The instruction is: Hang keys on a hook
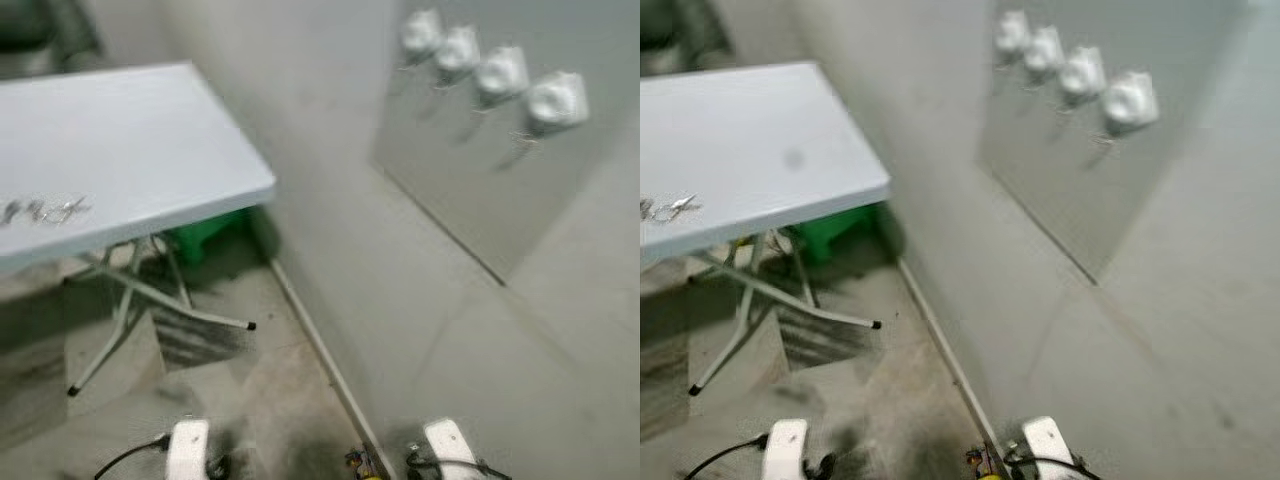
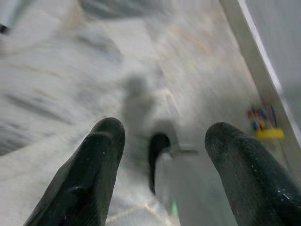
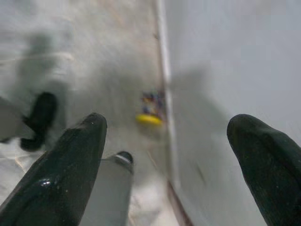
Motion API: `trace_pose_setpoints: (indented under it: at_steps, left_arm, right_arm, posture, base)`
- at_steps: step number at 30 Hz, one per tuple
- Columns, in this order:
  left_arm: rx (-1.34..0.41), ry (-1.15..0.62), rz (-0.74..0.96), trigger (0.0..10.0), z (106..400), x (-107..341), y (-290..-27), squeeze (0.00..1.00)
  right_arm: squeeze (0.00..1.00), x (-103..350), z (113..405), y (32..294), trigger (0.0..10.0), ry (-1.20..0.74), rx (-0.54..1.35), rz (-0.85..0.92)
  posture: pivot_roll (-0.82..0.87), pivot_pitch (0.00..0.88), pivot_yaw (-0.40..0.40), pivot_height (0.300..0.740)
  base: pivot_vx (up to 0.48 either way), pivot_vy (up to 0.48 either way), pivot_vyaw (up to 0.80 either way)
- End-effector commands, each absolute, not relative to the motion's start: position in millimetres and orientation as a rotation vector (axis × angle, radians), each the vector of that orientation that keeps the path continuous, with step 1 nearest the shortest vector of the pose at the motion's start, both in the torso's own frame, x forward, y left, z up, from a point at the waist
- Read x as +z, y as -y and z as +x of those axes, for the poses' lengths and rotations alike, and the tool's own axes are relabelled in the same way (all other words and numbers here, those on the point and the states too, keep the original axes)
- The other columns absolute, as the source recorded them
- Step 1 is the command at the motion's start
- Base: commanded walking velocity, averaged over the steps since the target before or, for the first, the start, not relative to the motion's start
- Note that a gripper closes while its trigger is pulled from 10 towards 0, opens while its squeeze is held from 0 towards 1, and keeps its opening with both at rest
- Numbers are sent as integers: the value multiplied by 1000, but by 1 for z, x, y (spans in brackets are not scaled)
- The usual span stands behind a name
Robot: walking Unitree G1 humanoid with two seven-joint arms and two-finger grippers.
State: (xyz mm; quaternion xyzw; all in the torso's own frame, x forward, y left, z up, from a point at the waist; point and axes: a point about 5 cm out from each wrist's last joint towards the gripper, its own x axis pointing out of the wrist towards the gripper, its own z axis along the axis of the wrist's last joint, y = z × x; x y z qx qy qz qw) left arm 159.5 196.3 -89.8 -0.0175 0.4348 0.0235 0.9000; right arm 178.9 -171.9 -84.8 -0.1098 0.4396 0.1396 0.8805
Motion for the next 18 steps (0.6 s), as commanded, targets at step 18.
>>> trace_pose_setpoints:
  at_steps: [18]
  left_arm:
    - [57, -909, -71, 10000, 157, -92, -187, 0]
  right_arm:
    - [0, -89, 169, 179, 10000, -948, 247, -164]
  posture:
    - [-115, 0, -43, 724]
  base:
    - [0, 0, 667]
